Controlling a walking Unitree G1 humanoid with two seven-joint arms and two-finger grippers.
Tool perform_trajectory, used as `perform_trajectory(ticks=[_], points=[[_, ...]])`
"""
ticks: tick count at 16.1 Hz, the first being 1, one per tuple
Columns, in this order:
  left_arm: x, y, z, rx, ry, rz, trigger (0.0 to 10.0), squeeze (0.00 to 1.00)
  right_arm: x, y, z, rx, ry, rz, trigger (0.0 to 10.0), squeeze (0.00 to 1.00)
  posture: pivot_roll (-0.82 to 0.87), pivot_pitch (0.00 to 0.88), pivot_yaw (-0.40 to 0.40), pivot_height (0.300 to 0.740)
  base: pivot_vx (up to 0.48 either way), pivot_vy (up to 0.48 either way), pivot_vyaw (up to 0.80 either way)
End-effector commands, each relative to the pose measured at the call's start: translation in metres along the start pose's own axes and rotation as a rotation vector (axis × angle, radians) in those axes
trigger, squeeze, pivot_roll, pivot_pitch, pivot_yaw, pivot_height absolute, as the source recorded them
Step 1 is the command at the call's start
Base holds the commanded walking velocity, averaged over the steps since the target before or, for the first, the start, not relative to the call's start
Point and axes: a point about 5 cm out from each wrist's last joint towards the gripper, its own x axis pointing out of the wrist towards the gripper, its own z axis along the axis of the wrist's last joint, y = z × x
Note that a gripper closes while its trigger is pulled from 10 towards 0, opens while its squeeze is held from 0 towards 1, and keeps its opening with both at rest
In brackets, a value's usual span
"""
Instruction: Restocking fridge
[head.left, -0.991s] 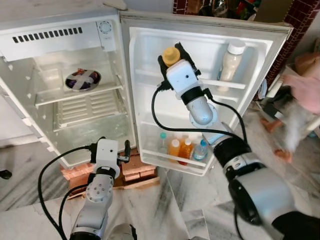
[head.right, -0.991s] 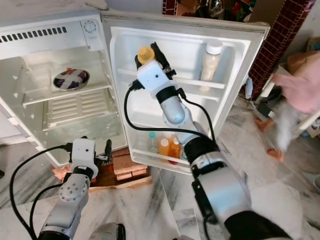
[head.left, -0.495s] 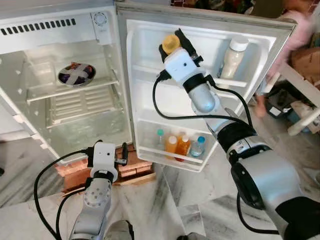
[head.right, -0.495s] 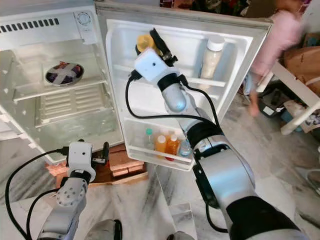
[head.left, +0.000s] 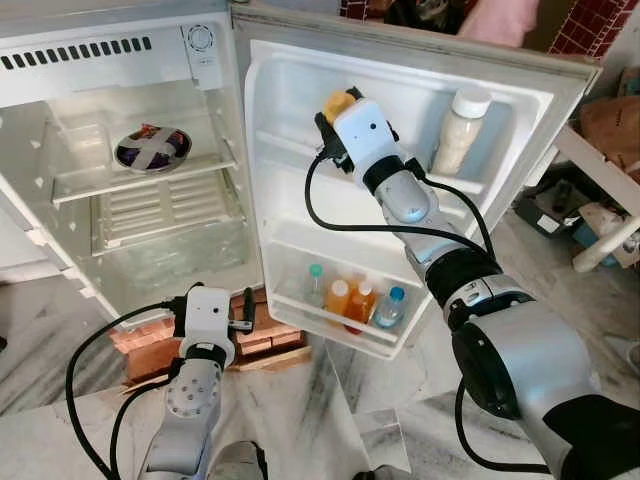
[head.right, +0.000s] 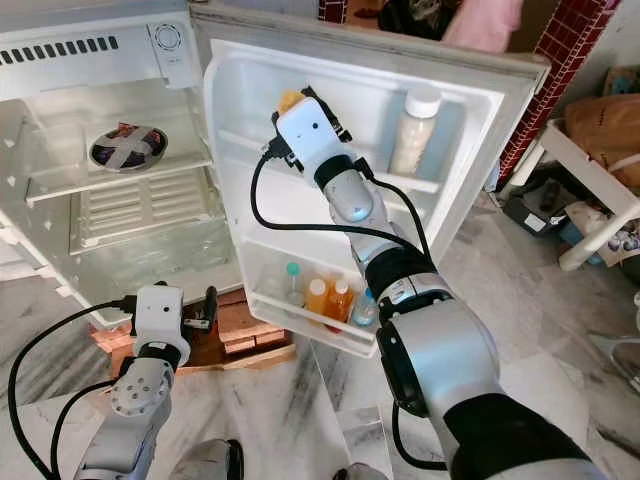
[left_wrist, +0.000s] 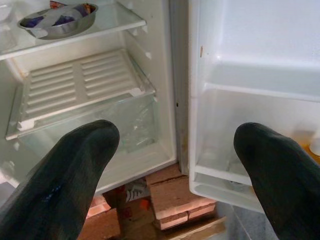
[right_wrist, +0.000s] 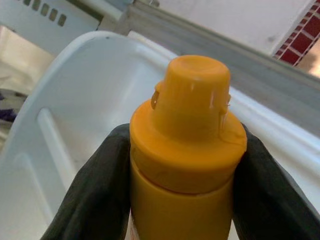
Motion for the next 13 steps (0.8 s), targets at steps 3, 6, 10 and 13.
perform_trajectory(ticks=[3,6,10,13], points=[[0.001,-0.002,0.003,0.004,0.000,-0.001,10.0,0.00,-0.012,-0.005,-0.028,0.038,0.167,0.040,10.0,0.00,0.22,0.115,-0.055,0.740,0.000,0.000,0.00],[0.002,-0.004,0.003,0.003,0.003,-0.004,10.0,0.00,-0.010,-0.016,-0.029,0.052,0.202,0.014,10.0,1.00,0.21,0.106,-0.057,0.740,0.000,0.000,0.00],[0.004,-0.003,0.003,0.004,0.006,0.003,10.0,0.00,-0.007,-0.028,-0.026,0.019,0.221,-0.051,10.0,1.00,0.22,0.105,-0.061,0.740,0.000,0.000,0.00],[0.004,-0.001,0.003,0.007,0.011,0.011,10.0,0.00,-0.004,-0.037,-0.017,0.010,0.178,-0.122,10.0,1.00,0.22,0.104,-0.062,0.740,0.000,0.000,0.00]])
